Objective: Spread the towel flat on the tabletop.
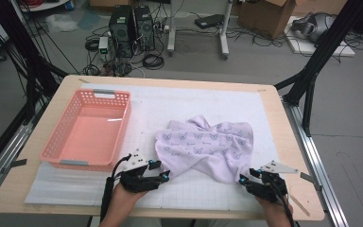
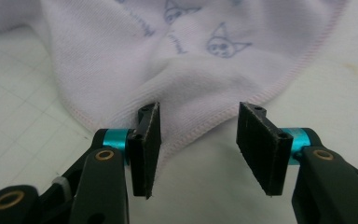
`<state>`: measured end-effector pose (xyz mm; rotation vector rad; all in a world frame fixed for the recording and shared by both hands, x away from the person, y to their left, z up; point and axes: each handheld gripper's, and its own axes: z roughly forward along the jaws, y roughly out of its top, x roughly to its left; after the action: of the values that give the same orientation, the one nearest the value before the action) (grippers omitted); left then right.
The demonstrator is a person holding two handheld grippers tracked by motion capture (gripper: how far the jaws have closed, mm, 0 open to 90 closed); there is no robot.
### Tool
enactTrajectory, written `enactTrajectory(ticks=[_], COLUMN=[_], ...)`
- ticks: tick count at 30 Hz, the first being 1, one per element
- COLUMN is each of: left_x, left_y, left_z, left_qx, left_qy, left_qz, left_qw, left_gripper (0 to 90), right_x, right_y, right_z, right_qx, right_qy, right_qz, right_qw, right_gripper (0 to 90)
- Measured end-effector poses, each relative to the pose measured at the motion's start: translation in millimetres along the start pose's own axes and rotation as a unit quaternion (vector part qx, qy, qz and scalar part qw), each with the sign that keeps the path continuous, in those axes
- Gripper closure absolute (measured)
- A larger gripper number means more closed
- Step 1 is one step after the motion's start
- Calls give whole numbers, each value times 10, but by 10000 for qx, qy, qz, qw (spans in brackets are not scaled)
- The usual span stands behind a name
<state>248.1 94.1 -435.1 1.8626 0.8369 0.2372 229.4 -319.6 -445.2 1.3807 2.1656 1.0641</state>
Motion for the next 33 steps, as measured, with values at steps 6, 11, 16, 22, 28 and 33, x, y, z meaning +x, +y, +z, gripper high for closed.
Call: enactTrajectory(ticks=[6,11,16,22,28,33], left_x=[0,-60,-164,-289,-387,-500], left_y=[-112,-139,-204,-338,-451,-553], left_z=[149,69,-142,-548,-824,-852], left_qx=[736,581,351,114,-89,110], left_qy=[178,305,316,354,156,-28], left_qz=[-116,-206,-260,-272,-382,-262], left_qw=[9971,9976,9985,9989,9991,9996], left_gripper=[798,844,877,877,877,839], right_x=[176,257,242,200,229,268], right_y=[21,-43,-180,-289,-477,-580], right_z=[75,3,-243,-585,-953,-1095], right_qx=[139,140,86,-162,-223,-54], right_qy=[-290,-149,-94,-113,-89,-57], right_qz=[-172,-211,-256,-153,-159,-199], right_qw=[9993,9996,9996,9997,9996,9998], right_gripper=[701,878,880,882,883,872])
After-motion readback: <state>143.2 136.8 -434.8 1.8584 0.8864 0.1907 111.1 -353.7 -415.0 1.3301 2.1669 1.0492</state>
